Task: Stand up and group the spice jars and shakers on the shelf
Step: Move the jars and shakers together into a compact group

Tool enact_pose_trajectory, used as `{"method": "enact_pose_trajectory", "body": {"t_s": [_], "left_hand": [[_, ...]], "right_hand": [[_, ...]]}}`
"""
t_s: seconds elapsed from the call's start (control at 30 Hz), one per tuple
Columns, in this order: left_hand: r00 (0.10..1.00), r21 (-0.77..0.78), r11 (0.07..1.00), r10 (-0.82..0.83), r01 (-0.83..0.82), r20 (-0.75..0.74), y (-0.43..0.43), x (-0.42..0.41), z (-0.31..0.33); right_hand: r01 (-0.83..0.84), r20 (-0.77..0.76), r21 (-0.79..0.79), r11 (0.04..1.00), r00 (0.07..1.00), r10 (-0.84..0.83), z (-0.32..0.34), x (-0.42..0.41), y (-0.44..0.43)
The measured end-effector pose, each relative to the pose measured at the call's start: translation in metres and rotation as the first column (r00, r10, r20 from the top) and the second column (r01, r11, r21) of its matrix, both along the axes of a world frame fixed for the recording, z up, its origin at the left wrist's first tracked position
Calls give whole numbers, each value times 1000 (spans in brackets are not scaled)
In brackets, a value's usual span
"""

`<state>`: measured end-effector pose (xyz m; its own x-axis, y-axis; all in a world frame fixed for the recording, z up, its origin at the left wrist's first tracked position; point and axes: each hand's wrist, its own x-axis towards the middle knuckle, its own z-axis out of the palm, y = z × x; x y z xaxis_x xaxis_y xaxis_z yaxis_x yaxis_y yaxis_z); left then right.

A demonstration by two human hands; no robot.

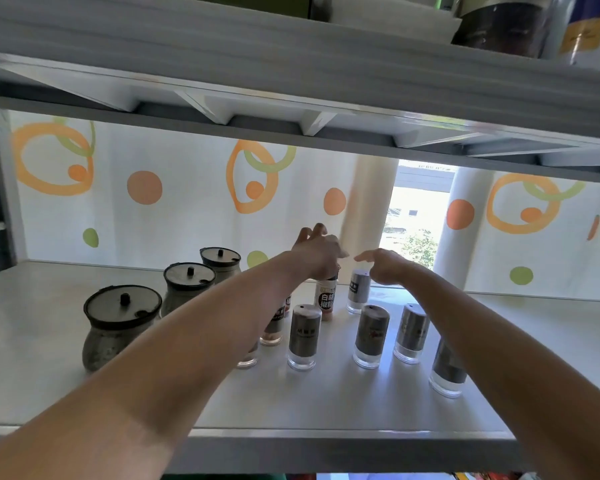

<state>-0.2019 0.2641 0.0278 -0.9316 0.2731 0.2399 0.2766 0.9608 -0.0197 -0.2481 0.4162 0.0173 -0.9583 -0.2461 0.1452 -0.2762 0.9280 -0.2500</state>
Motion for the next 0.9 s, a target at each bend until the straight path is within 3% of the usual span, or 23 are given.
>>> {"method": "enact_pose_trajectory", "body": {"t_s": [0.2,0.43,0.6,0.8,0.9], "left_hand": [[999,-47,998,-34,34,14,13,-9,0],[997,-88,993,-76,73,-33,15,-23,-18],[992,-57,991,-124,123,-15,13,-17,-19],[990,-18,990,-140,141,24,12,-9,-19],[989,-7,990,-141,141,54,10,-7,-20]], "right_hand": [[4,53,62,998,999,-7,-9,-15,-2],[-69,-83,-112,991,995,60,-16,-20,-6],[-182,63,-306,935,976,210,-7,-5,0],[-211,139,-274,938,957,255,-4,5,5],[-171,115,-237,957,973,202,-9,6,7]]}}
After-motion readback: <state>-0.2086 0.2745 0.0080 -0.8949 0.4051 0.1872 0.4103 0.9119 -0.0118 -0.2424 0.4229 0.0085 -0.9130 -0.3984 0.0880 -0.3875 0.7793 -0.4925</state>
